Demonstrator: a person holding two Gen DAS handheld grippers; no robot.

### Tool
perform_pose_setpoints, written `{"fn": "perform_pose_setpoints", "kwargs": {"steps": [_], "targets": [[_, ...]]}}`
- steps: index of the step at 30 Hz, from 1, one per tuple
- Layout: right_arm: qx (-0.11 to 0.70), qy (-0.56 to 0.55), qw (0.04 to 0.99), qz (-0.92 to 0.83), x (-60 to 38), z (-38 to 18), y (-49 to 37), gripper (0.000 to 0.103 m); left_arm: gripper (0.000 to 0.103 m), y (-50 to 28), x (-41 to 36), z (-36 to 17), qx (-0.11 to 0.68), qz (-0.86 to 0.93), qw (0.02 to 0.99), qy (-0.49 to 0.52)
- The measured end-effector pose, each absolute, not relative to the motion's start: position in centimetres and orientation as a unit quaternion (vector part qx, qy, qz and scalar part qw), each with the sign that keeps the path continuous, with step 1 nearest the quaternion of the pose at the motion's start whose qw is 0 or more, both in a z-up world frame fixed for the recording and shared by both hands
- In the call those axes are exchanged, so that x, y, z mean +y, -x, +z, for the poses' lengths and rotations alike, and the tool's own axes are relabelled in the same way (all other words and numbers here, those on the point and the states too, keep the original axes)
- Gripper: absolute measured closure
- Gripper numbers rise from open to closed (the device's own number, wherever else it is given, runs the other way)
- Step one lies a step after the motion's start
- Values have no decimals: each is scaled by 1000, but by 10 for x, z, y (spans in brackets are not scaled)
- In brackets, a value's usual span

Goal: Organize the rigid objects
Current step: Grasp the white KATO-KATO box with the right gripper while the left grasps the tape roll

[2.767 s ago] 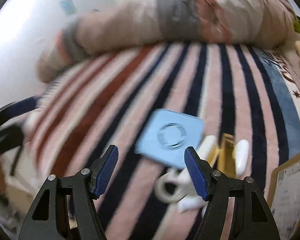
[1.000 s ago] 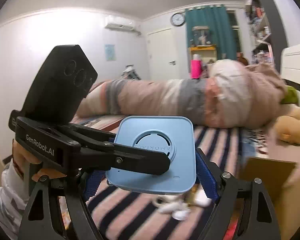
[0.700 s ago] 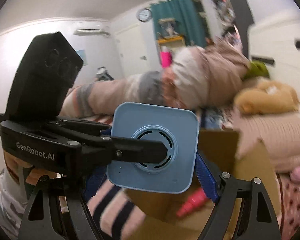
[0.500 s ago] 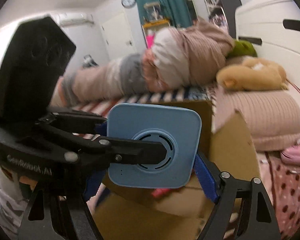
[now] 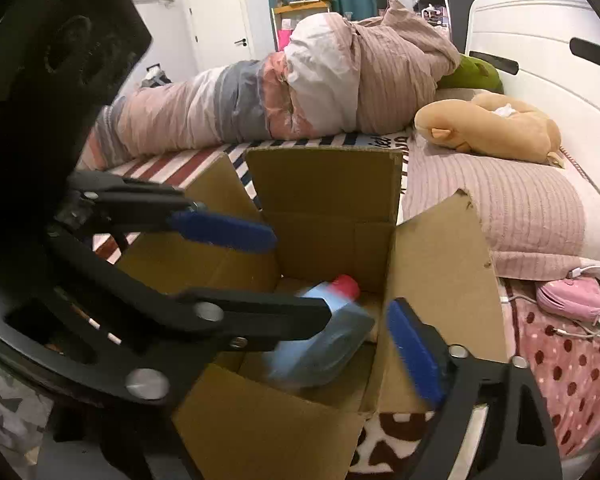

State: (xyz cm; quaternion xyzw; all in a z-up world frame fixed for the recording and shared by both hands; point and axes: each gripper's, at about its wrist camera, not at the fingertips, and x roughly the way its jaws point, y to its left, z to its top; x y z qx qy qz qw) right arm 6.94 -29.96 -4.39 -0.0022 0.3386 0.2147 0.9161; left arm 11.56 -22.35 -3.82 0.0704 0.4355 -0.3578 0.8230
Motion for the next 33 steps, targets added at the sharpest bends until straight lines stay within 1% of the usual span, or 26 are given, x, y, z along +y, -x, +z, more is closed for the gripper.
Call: {"fn": "perform_pose_setpoints", "kwargs": {"steps": [1,2,6,8,10,12,15,18,22,24,25,26,27,28,31,33], "targets": [[335,8,919,208,-299,-43,-67,5,38,-114,-220,-35,433,-355,826,-68],[332,15,922,201,-298,-41,-65,4,37,-113,-216,-32,429,-354,829,-64],[327,17,923,204,-294,-37,-67,3,35,-106,-187,-11,408,-340,846,-41],[320,15,927,195,-290,-32,-64,0,33,-101,-171,-2,396,-329,857,-38],[297,12,936,187,-287,-27,-59,0,31,-96,-151,5,384,-314,868,-34],[257,18,944,206,-281,-17,-49,0,30,-91,-125,10,375,-296,878,-25],[257,35,941,216,-262,-4,-45,0,29,-87,-87,15,368,-272,889,-12],[235,22,936,261,-235,10,-40,1,28,-81,-45,13,362,-240,901,-5],[212,51,923,316,-171,20,-32,5,27,-71,14,5,360,-190,913,-2],[220,59,915,333,-145,14,-34,8,26,-69,39,-4,362,-171,916,2],[238,59,910,336,-128,5,-40,14,26,-68,50,-10,364,-165,917,3],[254,59,905,335,-118,-3,-45,23,26,-69,59,-17,366,-160,917,4],[275,58,898,340,-106,-16,-51,26,26,-70,68,-27,371,-157,915,5],[289,57,892,342,-100,-26,-55,29,26,-71,73,-36,374,-156,914,6],[336,55,876,341,-81,-62,-72,30,26,-80,85,-67,388,-163,907,16],[361,56,869,335,-75,-83,-87,36,26,-84,88,-84,393,-168,904,22]]}}
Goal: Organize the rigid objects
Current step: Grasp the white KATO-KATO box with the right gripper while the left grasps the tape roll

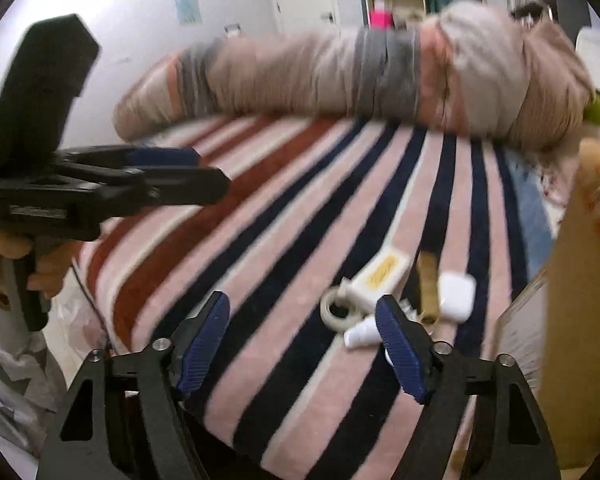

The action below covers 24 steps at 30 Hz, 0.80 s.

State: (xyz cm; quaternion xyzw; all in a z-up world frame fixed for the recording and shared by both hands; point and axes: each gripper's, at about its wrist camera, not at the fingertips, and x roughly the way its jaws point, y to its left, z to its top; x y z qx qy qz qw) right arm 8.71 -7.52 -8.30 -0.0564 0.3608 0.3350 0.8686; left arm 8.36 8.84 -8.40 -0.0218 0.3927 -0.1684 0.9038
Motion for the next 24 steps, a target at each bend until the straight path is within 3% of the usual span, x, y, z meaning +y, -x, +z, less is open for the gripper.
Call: {"fn": "perform_pose_setpoints", "kwargs": {"steps": [8,19,20,23,24], "targets": [[394,98,863,300,-59,-129,-131,39,26,-100,94,-132,409,-187,891,53],[438,-4,855,278,-61,-142,-185,39,26,-103,95,-161,428,-189,882,47],[442,-9,854,273,-60,-143,-190,43,26,-102,95,-163,429,-189,882,48],[448,18,859,247,-54,-149,-202,68,26,-100,94,-169,436,-197,877,47],[449,17,859,244,-54,-151,-204,70,26,-99,92,-171,437,-206,874,44]]}}
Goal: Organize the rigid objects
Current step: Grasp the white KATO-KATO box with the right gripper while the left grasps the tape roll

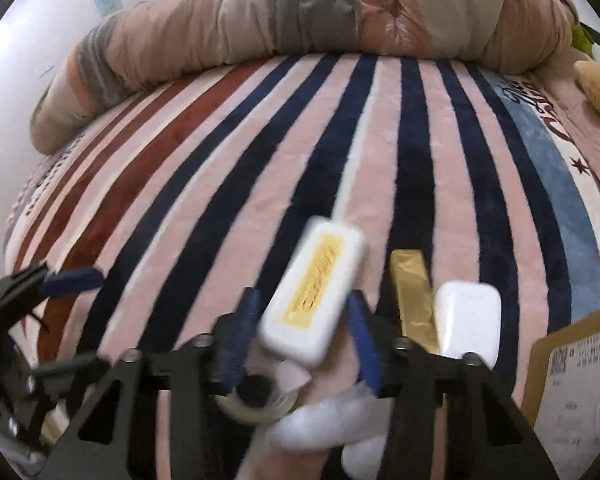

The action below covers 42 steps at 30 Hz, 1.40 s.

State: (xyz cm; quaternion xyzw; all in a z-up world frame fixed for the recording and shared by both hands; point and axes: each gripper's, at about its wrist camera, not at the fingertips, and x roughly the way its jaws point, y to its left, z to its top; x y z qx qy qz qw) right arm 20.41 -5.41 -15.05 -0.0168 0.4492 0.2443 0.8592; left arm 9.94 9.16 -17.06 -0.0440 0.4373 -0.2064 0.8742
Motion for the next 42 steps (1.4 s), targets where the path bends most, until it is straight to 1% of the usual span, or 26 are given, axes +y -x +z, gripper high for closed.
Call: {"fn": "perform_pose_setpoints", "kwargs": {"steps": [4,5,8,17,19,20,21,22,23,24,31,37,38,39,41,42], "targets": [[423,22,875,236,-65,-143,-198,71,26,-102,74,-179,444,-249,860,44],[419,21,877,235,-68,-143,-195,71,28,-105,66,-182,448,-260,854,45],[409,21,882,232,-77,-136,-187,71,46,-114,45,-190,456,-283,843,38],[414,45,881,225,-80,-135,-195,71,47,-126,13,-199,442,-282,851,-28],[417,44,879,228,-80,-136,-197,71,57,-124,10,-200,437,-283,853,-42],[419,46,877,231,-79,-137,-198,71,71,-123,10,-199,435,-290,852,-39],[421,47,875,233,-78,-137,-200,71,71,-123,13,-198,434,-291,852,-31],[423,48,874,234,-78,-139,-200,71,75,-123,16,-198,436,-291,852,-24],[424,48,873,236,-77,-140,-201,71,90,-122,22,-196,432,-290,854,-12],[425,49,871,241,-76,-141,-202,71,93,-122,28,-194,433,-291,853,2],[426,53,859,278,-67,-139,-195,71,93,-109,61,-188,441,-278,853,31],[429,59,851,298,-65,-136,-191,71,92,-106,72,-185,467,-244,850,1],[429,65,849,302,-63,-136,-190,71,82,-108,73,-184,466,-237,852,1],[430,73,847,304,-61,-136,-190,71,63,-109,73,-184,466,-236,853,2],[429,80,849,297,-57,-138,-190,71,45,-106,69,-184,456,-244,856,-3],[430,80,849,298,-56,-139,-191,71,43,-105,66,-184,450,-252,857,-5]]}}
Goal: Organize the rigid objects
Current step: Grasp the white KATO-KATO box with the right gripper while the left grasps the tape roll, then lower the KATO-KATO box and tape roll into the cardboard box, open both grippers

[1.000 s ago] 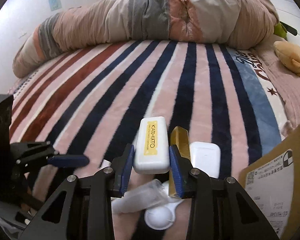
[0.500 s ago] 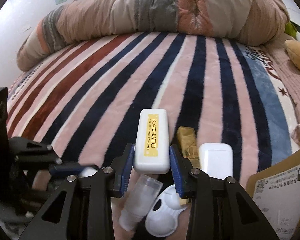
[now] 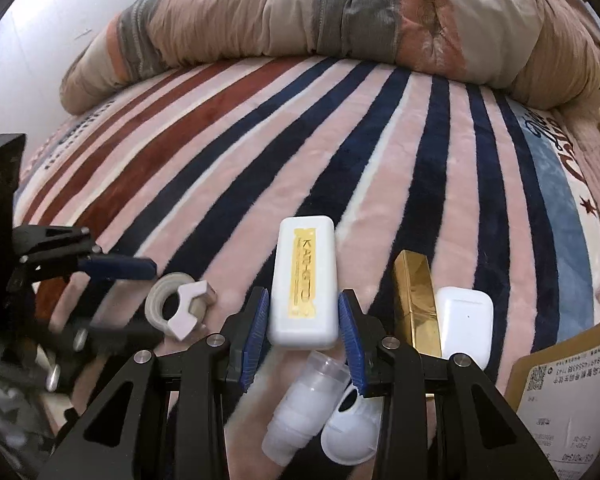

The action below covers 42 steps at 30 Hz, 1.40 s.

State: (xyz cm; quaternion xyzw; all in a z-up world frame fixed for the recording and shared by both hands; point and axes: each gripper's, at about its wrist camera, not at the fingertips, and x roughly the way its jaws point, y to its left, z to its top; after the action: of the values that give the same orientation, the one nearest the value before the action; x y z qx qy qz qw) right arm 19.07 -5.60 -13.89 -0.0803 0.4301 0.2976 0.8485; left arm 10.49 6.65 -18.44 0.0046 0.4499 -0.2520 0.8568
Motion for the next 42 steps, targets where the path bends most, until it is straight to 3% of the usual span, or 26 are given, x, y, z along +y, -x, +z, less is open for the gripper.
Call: {"fn": "perform_pose_setpoints", "kwargs": {"steps": [5,8,13,23,28,33,42], "targets": [[430,85,850,293,-51,-145,-197,71,43,-114,58,-194,447,-239,862,-9],[433,93,848,290,-45,-153,-204,72,63,-120,54,-202,446,-223,866,-26],[419,87,857,288,-46,-143,-195,72,63,-109,66,-184,436,-217,873,-16],[306,40,888,341,-83,-32,-97,72,63,-42,53,-53,336,-212,917,-43],[252,32,915,312,-143,9,-54,72,63,-26,-1,-1,296,-254,919,-54],[246,2,936,254,-221,11,-45,72,63,-37,-84,22,295,-316,899,-77],[326,-30,925,192,-308,-49,-72,72,63,-87,-193,-20,386,-323,851,-154]]}}
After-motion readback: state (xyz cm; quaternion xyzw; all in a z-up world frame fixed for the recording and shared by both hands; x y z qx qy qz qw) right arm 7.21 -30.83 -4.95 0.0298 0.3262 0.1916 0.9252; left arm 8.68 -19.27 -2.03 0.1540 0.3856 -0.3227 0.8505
